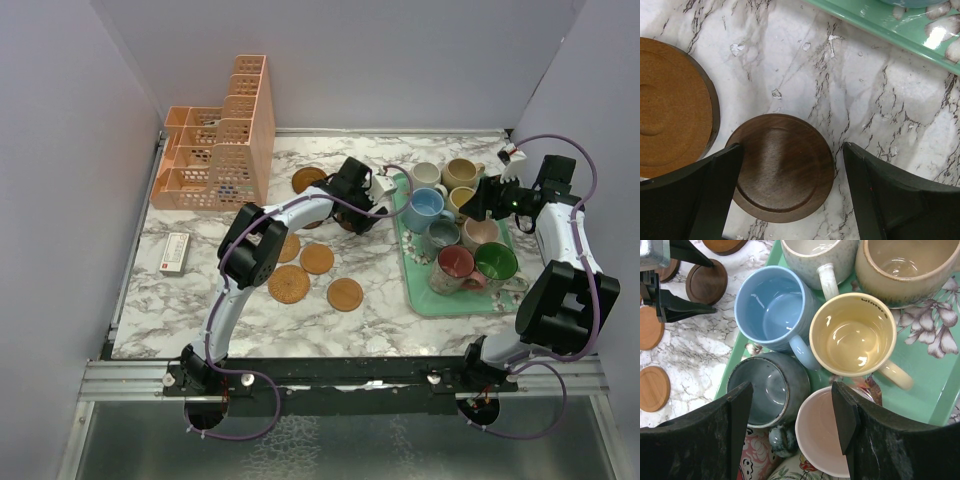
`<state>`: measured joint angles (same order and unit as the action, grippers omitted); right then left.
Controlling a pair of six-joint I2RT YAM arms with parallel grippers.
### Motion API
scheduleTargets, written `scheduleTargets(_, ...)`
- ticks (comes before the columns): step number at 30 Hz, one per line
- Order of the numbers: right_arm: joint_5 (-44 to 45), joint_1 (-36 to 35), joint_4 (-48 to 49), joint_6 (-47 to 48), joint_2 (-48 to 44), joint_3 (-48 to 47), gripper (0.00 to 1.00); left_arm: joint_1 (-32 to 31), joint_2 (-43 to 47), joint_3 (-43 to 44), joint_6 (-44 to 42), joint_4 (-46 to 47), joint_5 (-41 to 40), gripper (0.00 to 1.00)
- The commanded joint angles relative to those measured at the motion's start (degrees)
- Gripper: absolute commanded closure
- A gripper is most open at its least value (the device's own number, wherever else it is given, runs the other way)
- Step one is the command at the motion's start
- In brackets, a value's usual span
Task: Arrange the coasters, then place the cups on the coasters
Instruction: Move the coaster to the center of the board.
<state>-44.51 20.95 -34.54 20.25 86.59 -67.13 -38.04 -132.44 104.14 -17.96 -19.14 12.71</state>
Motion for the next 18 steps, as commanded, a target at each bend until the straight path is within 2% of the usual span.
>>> scheduleTargets(1,-1.6,-0.2,-0.5,0.7,0.7,-1.8,0.34,0.4,-1.4,-0.9,-0.1,-3.4,-0.2,0.16)
scheduleTargets(18,-1.9,-0.2,-0.8,0.8,0.6,-1.8,0.34,0.4,2.3,2.7,1.6,-3.5,-0.2,0.07)
